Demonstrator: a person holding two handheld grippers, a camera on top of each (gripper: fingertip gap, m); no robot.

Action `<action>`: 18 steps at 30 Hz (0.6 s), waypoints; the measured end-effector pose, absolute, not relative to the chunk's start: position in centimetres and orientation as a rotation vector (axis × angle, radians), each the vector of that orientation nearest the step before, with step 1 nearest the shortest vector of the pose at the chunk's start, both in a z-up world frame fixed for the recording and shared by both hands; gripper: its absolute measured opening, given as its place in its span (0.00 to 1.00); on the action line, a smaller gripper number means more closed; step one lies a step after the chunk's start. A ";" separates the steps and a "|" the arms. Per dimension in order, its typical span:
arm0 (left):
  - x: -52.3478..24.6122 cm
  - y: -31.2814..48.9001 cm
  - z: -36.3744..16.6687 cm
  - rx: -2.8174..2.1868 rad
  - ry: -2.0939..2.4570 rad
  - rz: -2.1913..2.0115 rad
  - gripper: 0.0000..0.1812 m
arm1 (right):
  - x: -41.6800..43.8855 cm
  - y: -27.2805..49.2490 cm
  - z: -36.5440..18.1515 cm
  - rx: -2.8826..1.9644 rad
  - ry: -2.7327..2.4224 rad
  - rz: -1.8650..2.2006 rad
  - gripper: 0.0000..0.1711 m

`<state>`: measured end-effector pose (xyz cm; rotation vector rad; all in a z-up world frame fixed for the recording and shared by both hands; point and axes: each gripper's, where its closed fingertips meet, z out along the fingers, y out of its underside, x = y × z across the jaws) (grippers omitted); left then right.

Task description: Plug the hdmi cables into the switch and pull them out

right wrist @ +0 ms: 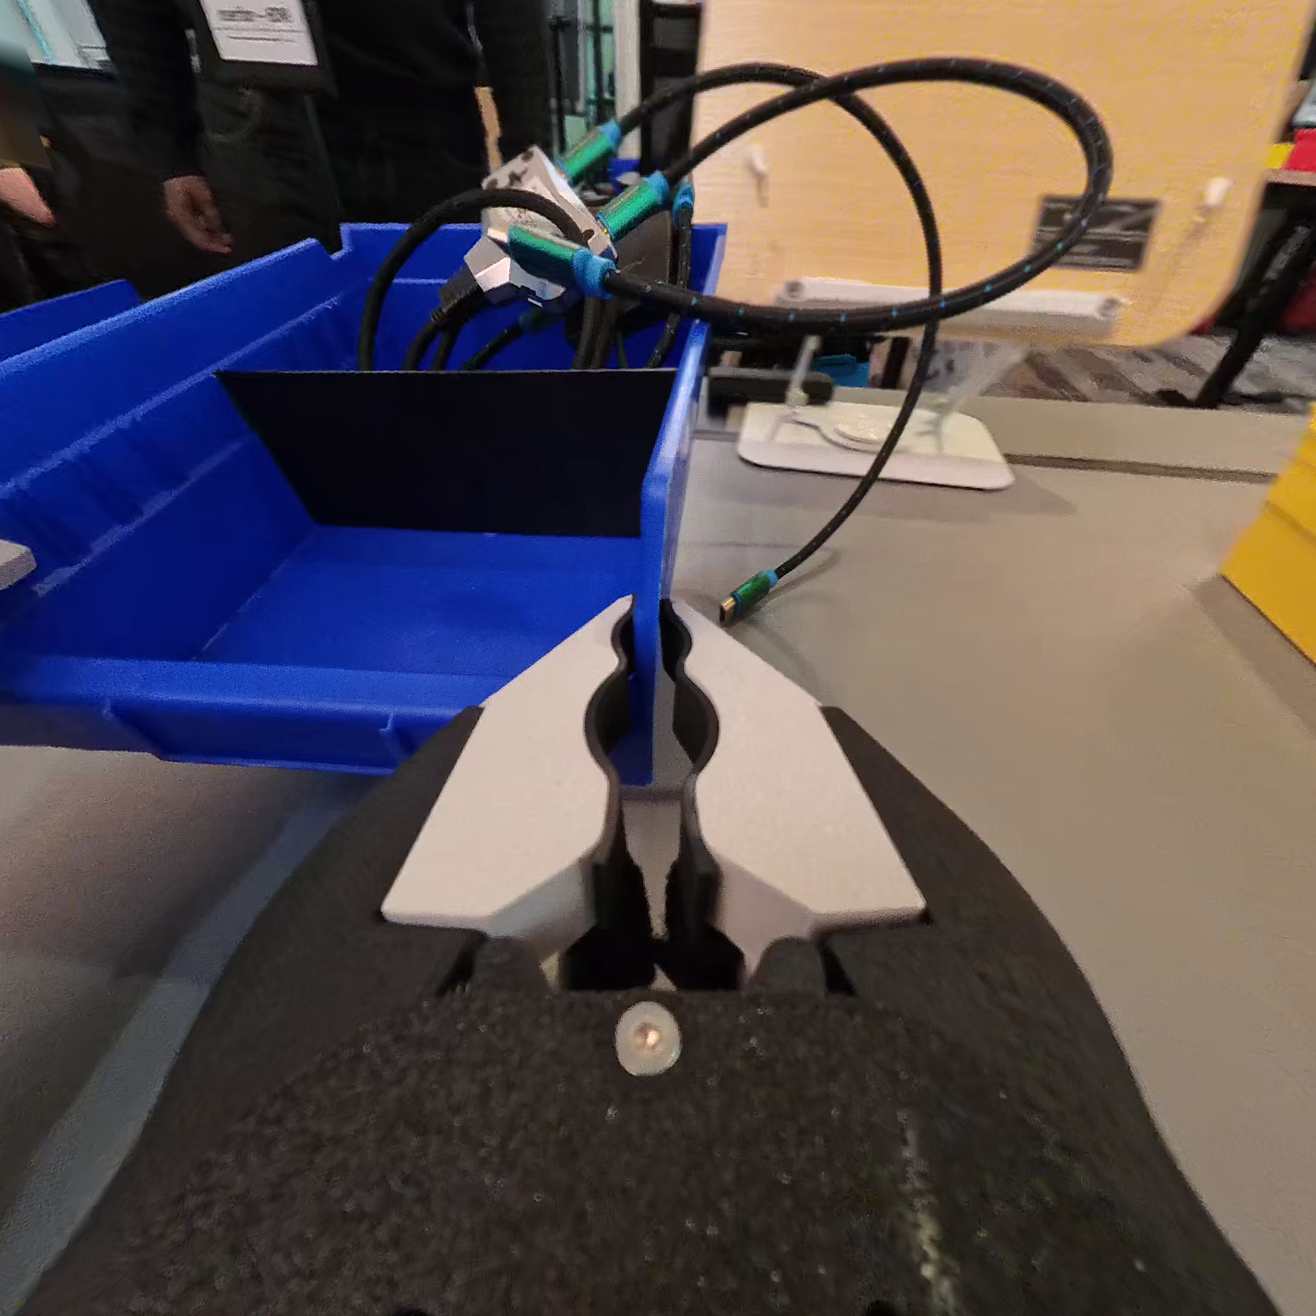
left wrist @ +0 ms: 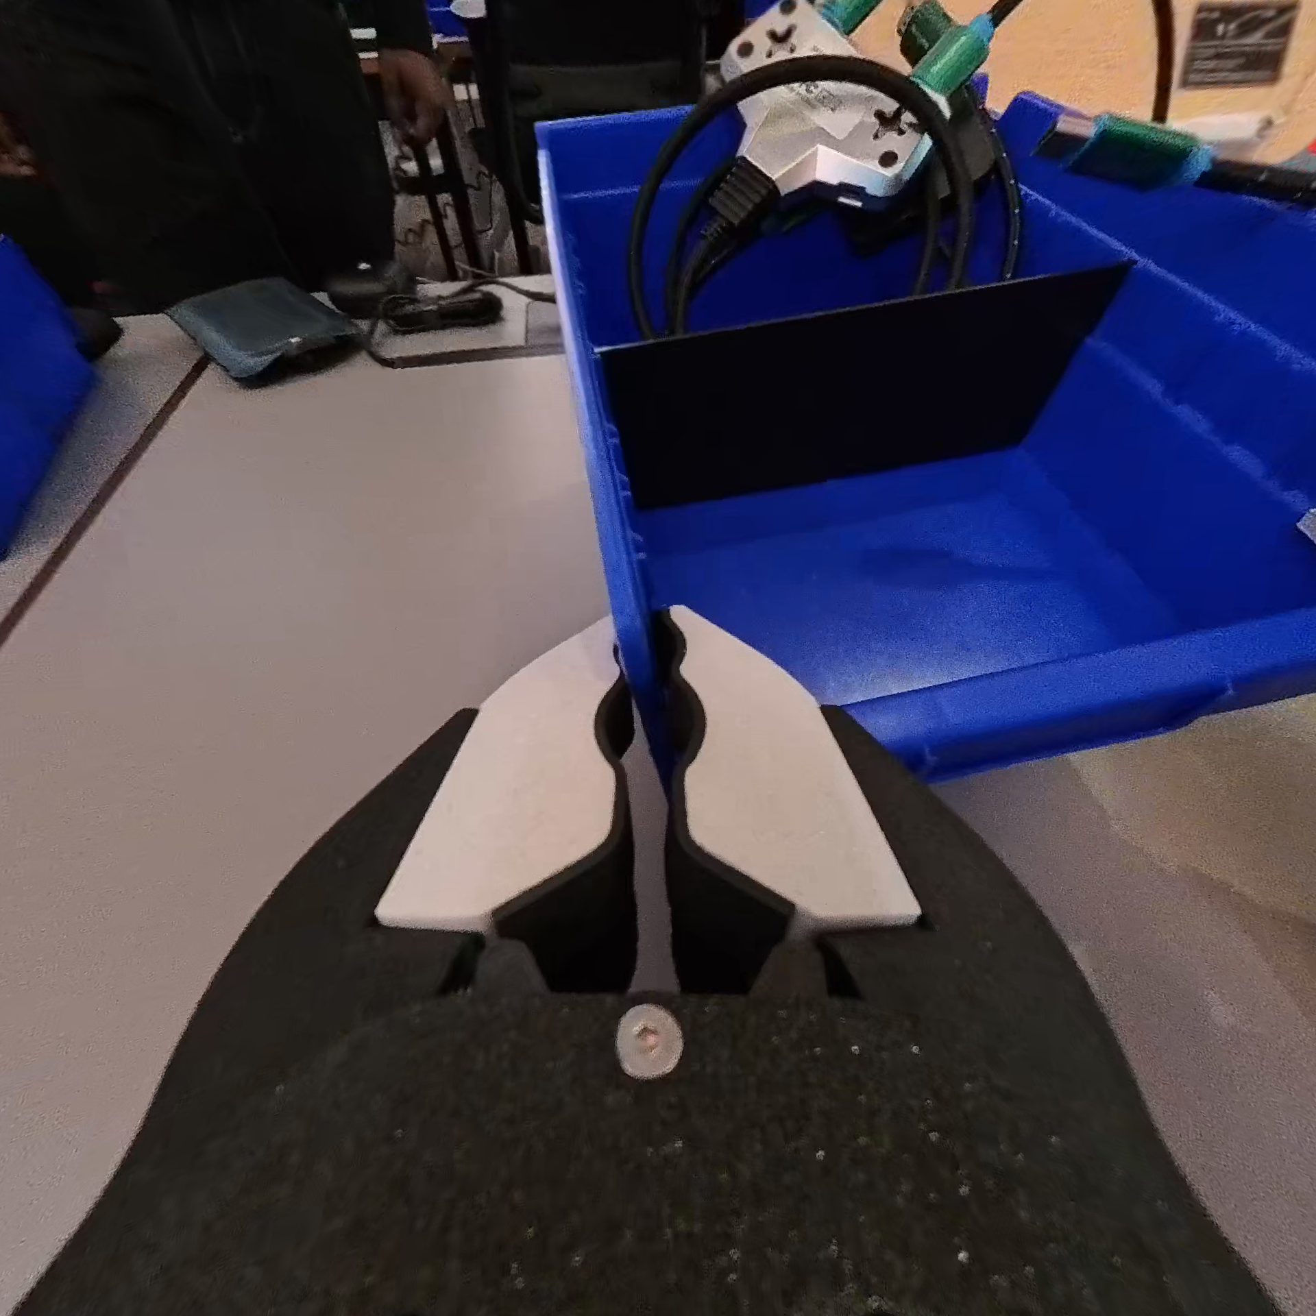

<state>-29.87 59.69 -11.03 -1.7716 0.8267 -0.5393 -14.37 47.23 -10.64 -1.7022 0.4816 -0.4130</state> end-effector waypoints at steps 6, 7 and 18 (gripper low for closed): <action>-34.7 66.0 -13.3 -1.847 0.836 -0.517 0.02 | -19.3 54.1 -12.9 -1.790 0.404 -0.411 0.01; -35.0 66.8 -13.7 -1.858 0.852 -0.517 0.01 | -19.7 54.9 -13.6 -1.810 0.420 -0.396 0.01; -38.6 70.9 -15.8 -1.927 0.684 -0.519 0.02 | -24.9 57.9 -16.8 -1.949 0.305 -0.070 0.08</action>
